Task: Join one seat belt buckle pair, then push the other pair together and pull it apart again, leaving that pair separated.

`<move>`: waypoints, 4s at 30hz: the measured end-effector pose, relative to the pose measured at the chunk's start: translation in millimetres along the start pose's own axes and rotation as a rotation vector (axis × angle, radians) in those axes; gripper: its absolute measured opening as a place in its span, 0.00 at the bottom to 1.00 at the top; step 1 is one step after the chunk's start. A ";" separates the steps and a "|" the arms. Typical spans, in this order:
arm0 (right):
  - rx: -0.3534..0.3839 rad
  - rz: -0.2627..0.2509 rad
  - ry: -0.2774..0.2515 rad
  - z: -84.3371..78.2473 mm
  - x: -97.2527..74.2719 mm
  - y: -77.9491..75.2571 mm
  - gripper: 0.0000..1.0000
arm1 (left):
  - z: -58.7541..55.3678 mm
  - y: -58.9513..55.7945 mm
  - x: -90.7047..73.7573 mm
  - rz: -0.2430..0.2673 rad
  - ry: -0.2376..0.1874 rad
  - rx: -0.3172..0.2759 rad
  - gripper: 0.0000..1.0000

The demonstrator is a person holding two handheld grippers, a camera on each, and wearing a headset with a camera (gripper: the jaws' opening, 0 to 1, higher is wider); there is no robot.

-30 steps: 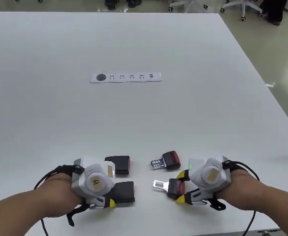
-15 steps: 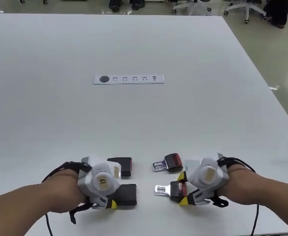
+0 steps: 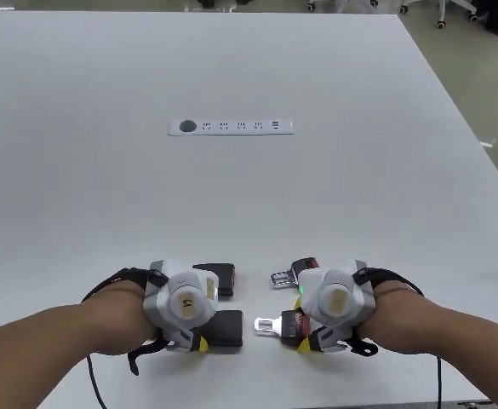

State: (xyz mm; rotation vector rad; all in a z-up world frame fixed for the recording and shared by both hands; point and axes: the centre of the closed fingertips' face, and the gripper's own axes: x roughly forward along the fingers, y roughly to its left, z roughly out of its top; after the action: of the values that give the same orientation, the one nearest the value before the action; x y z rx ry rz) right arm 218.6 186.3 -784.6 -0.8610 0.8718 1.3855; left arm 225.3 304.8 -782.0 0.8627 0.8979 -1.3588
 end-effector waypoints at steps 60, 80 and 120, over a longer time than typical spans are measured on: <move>-0.020 0.013 -0.012 49.7 24.8 0.3 0.30 | -0.8 1.0 1.2 -0.002 -0.023 0.007 0.32; 0.009 0.027 -0.089 44.2 19.0 -4.1 0.31 | 0.1 3.1 -2.3 0.011 -0.130 -0.048 0.32; 0.098 -0.124 -0.096 21.3 -42.2 -64.7 0.32 | 27.9 54.1 -47.4 0.088 -0.148 -0.083 0.52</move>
State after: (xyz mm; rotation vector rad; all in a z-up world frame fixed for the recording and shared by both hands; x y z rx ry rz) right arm 283.5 186.3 -737.6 -0.7547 0.7930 1.2560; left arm 279.8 301.2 -727.5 0.7203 0.7876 -1.2820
